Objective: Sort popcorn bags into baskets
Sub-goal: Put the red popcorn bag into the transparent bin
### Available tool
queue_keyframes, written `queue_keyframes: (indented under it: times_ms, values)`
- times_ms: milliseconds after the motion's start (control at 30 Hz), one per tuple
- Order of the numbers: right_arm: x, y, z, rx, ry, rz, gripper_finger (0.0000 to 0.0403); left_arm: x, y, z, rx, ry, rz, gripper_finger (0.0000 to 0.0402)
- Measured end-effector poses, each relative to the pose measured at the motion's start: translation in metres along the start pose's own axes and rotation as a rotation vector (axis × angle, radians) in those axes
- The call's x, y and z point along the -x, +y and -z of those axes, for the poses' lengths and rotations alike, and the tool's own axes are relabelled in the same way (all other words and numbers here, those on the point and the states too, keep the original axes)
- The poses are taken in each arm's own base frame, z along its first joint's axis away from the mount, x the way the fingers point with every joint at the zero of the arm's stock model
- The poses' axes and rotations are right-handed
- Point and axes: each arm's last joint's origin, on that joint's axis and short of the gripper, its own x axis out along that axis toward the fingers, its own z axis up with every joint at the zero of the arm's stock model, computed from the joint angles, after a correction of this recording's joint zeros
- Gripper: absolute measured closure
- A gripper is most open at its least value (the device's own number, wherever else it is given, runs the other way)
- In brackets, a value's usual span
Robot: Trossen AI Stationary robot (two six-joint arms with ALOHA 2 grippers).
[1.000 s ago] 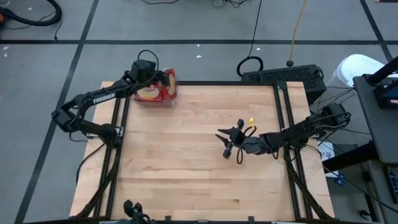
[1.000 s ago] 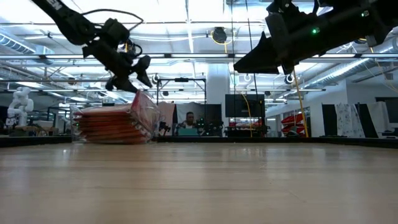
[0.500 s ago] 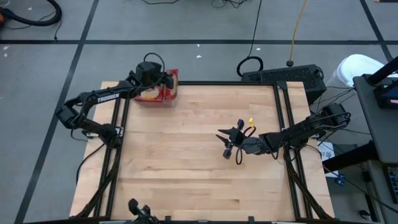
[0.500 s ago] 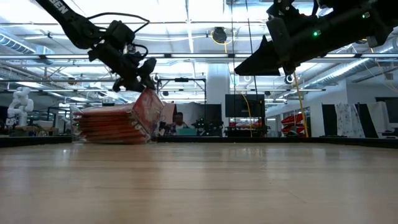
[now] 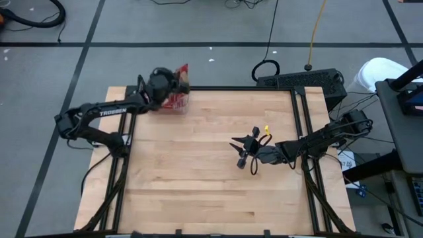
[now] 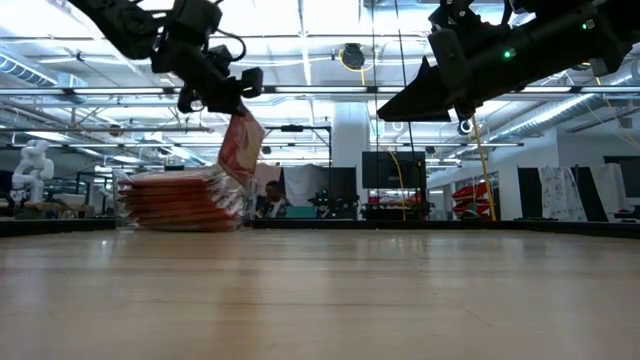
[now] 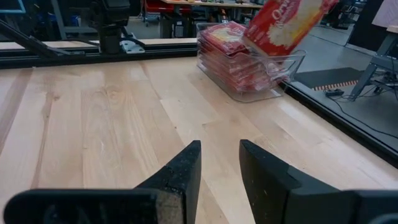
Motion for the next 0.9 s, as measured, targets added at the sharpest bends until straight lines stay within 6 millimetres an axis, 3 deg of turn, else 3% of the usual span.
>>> queue_keyframes:
  times_ms: [167,300,533,700,900]
  values:
    - [0.000,0.000,0.000,-0.001,-0.001,0.000,0.0298,0.022,-0.032,0.010,-0.034,-0.073,-0.195,0.0388]
    - [0.000,0.000,-0.001,-0.005,-0.006,-0.001,0.0298,0.031,-0.048,0.008,0.012,-0.160,-0.240,0.0393]
    - [0.000,0.000,-0.001,-0.022,-0.005,-0.004,0.0298,0.009,-0.056,0.038,0.000,-0.173,-0.433,0.0380]
    - [0.001,0.002,-0.001,-0.024,-0.005,-0.010,0.0298,-0.002,-0.062,0.052,0.082,-0.185,-0.384,0.0383]
    - [0.001,0.001,0.000,-0.018,-0.004,-0.010,0.0298,-0.014,-0.065,0.068,0.142,-0.211,-0.414,0.0356]
